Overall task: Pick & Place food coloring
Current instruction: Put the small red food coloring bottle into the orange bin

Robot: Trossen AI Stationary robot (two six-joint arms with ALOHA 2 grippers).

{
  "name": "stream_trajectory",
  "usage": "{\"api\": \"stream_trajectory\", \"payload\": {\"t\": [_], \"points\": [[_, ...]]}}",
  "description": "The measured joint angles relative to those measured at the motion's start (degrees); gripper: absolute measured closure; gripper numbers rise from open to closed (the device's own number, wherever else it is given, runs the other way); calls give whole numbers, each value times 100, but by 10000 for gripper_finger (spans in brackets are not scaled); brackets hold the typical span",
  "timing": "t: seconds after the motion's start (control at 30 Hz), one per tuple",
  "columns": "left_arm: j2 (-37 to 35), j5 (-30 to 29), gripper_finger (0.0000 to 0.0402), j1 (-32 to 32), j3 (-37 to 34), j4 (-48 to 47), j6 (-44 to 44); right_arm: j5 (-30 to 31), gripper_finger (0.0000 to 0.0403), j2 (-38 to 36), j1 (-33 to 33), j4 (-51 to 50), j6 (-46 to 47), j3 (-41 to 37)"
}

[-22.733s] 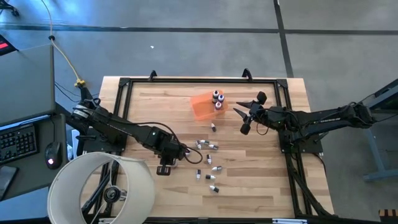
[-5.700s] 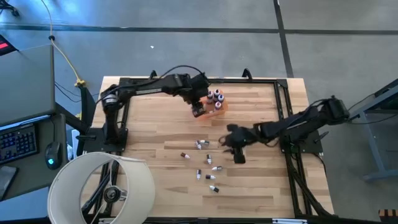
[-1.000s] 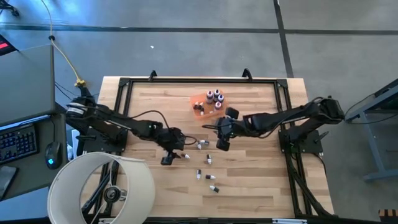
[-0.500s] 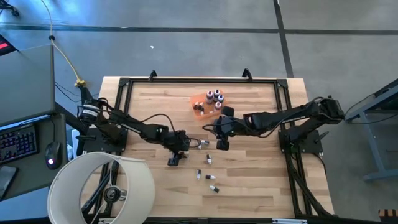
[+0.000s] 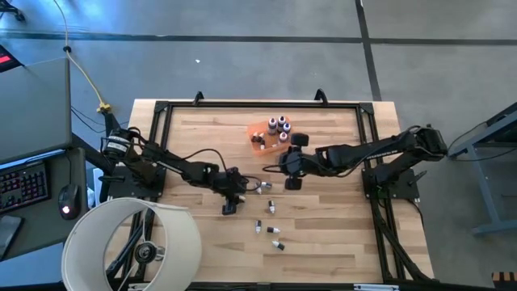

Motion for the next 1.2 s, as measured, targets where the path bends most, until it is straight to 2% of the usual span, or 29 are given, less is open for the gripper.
{"api": "stream_trajectory", "payload": {"t": [0.1, 0.23, 0.4, 0.5, 0.57, 0.7, 0.8, 0.87, 0.97, 1.1, 1.2], "points": [[-2, 8, 233, 2, 0, -36, -14, 184, 263, -35, 0, -186, -45, 0], [-2, 9, 277, 4, -2, -55, -16, 185, 263, -321, 9, -701, -51, 0], [-2, 26, 338, 7, -6, -16, -114, 217, 263, -1058, 32, -1565, 576, -16], [23, -121, 362, 2, 172, -39, -284, 46, 263, -1608, 23, -1703, 641, -300], [29, -326, 366, 2, 418, -140, -300, -415, 263, -2009, -24, -1583, 260, -685], [15, -710, 353, 4, 1087, -691, -167, -1281, 263, -2870, -177, -608, -498, -1706], [15, -1212, 348, 17, 1633, -1137, 175, -1135, 263, -3480, -346, -220, -1250, -2232], [15, -1644, 350, 102, 2010, -1343, 402, -772, 263, -3841, -466, -15, -1346, -2421], [15, -1966, 352, 360, 2485, -1306, 695, -308, 263, -4306, -628, 192, -1282, -2498], [-2, -2007, 352, 937, 3032, -1251, 823, -208, 263, -4765, -756, 793, -1005, -2498], [156, -1851, 352, 1471, 3143, -1188, 695, -387, 263, -4975, -778, 1260, -821, -2496]]}}
